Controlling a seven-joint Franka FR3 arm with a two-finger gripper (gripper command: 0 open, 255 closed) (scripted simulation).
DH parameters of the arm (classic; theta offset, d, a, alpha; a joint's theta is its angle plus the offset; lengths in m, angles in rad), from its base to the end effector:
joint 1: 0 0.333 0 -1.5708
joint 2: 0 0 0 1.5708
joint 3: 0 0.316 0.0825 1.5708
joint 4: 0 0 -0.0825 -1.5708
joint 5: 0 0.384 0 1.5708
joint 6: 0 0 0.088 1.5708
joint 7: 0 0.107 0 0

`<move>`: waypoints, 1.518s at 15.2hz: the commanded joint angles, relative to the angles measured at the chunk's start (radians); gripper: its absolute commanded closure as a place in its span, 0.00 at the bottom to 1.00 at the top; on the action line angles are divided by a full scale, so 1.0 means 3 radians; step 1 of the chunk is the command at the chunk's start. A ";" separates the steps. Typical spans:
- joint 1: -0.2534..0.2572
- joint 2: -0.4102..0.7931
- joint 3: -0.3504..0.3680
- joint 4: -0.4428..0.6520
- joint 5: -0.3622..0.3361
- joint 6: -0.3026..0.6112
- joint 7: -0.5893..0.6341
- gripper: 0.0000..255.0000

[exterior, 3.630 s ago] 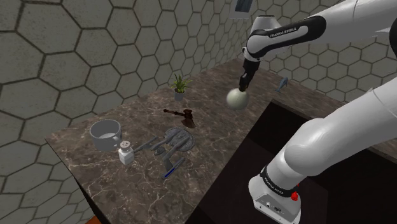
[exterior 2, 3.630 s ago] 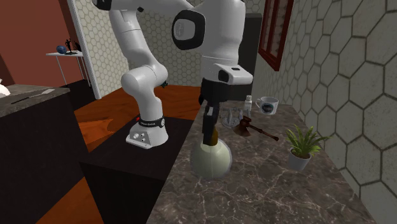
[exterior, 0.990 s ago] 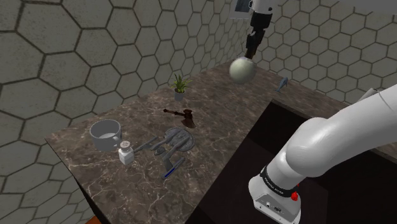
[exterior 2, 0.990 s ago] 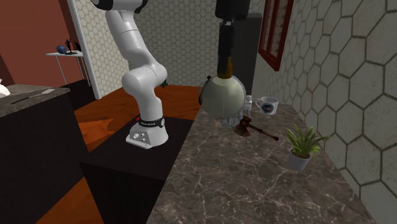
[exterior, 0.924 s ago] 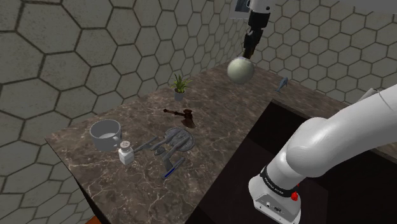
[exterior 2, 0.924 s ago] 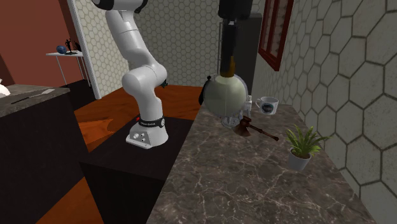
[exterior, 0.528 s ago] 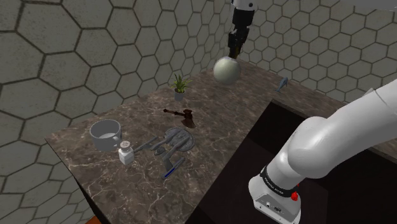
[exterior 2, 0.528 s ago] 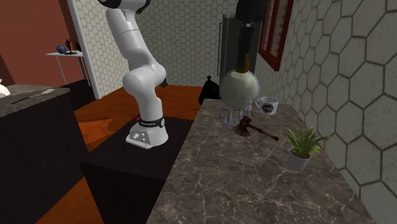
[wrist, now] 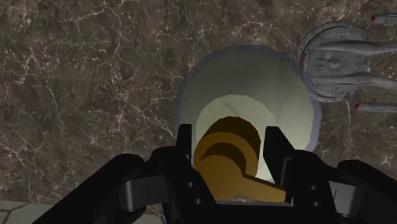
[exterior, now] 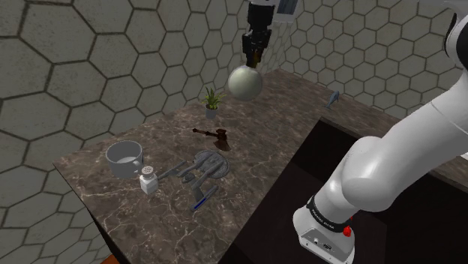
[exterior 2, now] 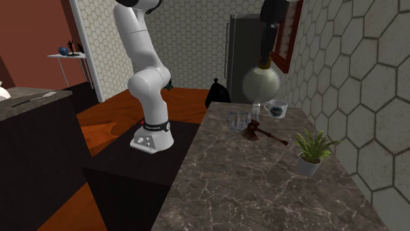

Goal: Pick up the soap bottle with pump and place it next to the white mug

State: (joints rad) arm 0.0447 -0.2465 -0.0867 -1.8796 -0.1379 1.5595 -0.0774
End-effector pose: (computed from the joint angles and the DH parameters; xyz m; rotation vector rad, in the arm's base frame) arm 0.4703 -0.0391 0.6051 3.0262 0.0641 -0.1228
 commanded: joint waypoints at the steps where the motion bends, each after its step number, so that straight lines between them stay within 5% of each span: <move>1: 0.0064 0.0131 0.0096 0.0148 0.0044 -0.0034 0.0153 1.00; 14: 0.0474 0.1185 0.0571 0.1407 0.0132 -0.0328 0.1006 1.00; 19: 0.0682 0.1783 0.0694 0.2231 0.0079 -0.0585 0.1295 1.00; 21: 0.0818 0.2186 0.0738 0.2833 0.0027 -0.0798 0.1426 1.00; 23: 0.0808 0.2124 0.0733 0.2644 0.0040 -0.0671 0.1432 1.00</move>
State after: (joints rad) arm 0.2846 0.3883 0.1322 -1.0842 -0.1258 1.3524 0.3470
